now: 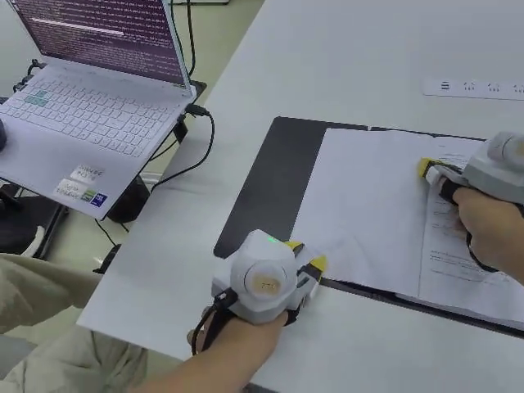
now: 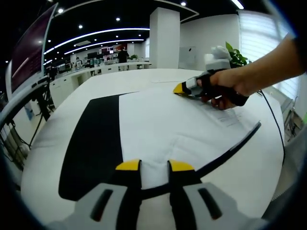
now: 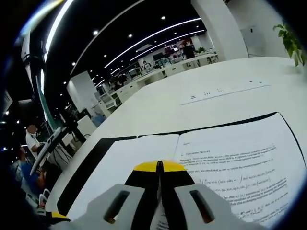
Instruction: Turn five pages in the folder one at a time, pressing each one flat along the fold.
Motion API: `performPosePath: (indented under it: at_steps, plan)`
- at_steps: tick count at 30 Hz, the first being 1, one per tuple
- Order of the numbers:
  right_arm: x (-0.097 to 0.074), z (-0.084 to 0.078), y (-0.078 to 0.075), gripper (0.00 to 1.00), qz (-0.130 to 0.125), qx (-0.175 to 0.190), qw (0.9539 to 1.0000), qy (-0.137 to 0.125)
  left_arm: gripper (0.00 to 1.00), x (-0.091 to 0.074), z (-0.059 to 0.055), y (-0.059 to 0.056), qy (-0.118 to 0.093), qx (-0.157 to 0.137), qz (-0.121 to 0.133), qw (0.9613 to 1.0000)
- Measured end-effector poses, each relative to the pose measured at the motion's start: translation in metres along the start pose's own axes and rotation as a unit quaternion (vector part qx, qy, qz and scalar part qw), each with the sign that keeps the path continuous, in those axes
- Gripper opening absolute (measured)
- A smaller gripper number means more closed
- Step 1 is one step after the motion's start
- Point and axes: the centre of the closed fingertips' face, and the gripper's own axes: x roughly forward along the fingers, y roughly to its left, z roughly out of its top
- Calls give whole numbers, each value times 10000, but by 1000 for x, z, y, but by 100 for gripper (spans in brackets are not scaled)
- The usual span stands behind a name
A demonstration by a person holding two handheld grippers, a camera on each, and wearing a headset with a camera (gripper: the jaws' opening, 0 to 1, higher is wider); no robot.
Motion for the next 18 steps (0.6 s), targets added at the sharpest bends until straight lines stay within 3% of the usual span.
performPosePath:
  at_steps: [5,8,10,18]
  plan:
    - [18,14,-6,0,-63,-24,10000,4,20,1,-1,1,-15,-13,-1,10000]
    - [26,23,-15,0,-197,412,9989,-113,20,1,-1,1,-31,-21,-4,10000]
    - [34,25,-20,0,-185,268,9994,-102,20,1,-1,1,-48,-37,-3,10000]
    - [43,26,-27,0,-226,409,9989,-58,20,1,-1,1,-74,-52,1,10000]
